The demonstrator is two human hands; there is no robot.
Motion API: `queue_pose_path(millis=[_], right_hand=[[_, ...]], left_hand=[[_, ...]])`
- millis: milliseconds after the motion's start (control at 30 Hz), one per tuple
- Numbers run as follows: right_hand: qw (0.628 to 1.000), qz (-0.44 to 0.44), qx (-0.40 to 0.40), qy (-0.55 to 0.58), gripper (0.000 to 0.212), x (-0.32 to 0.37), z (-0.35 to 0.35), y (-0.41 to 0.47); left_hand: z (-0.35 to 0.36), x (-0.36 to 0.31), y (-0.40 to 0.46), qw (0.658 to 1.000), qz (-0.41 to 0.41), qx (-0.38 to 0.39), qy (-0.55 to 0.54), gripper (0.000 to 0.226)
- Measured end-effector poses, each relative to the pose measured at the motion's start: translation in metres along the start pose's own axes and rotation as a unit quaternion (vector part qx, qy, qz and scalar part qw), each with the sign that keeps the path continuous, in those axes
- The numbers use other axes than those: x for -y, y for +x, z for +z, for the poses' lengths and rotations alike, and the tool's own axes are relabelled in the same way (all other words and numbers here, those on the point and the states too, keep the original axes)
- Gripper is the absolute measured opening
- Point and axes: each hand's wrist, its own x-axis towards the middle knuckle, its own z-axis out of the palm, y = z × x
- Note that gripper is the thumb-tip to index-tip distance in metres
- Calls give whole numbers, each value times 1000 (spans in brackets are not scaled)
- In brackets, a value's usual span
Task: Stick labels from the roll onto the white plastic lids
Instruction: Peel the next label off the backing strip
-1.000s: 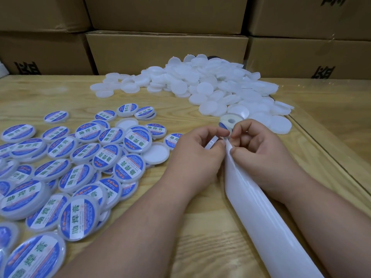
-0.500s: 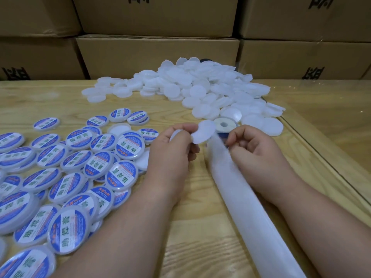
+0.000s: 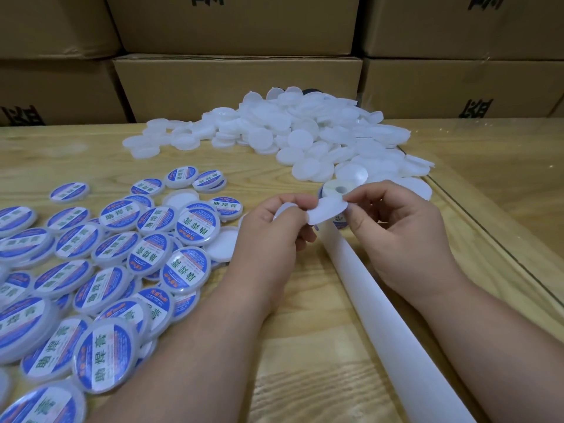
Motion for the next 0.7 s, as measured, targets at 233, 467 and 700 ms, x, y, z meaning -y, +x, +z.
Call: queue_pose_path(millis=[233,467,700], right_hand=[[996,79,-12,49,10,2,2,0],[948,238,42,208,9,-1,-5,9],[942,238,68,228,14,-2,-5,10]], left_hand=[[1,-2,-2,998,18,37,-48,21],[-4,-6,-3,979,-7,86,-183,38],[0,-6,2,984,-36,43,-169,38]])
